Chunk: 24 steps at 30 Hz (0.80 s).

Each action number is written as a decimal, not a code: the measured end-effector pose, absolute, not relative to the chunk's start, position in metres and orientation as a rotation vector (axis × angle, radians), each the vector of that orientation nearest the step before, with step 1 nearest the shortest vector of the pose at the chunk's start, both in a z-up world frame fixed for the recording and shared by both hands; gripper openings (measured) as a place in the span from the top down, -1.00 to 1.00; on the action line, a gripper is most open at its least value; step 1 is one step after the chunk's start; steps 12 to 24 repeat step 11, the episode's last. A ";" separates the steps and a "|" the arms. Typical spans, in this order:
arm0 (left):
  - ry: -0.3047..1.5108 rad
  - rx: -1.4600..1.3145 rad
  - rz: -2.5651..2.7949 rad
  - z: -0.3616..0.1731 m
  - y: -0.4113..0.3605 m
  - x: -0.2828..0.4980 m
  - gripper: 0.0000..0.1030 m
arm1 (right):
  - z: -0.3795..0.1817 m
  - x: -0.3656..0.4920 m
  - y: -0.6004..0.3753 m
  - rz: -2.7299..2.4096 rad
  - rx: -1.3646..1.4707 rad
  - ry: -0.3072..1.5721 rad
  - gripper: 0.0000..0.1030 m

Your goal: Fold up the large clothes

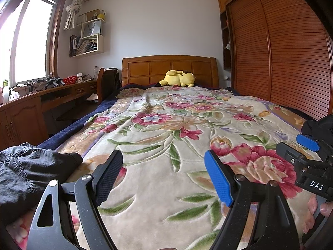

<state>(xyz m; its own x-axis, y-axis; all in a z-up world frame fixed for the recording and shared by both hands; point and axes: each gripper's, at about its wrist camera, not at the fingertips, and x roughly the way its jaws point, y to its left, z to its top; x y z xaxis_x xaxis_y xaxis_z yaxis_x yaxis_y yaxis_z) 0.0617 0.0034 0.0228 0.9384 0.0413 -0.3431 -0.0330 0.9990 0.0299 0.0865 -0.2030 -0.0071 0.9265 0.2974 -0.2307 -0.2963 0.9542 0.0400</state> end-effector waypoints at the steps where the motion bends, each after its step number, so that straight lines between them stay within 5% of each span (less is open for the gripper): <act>1: 0.350 0.024 0.038 0.023 0.003 0.061 -0.58 | -0.007 0.087 -0.203 0.304 0.005 0.236 -0.75; 24: 0.349 0.024 0.039 0.024 0.004 0.061 -0.58 | -0.007 0.087 -0.205 0.305 0.006 0.235 -0.75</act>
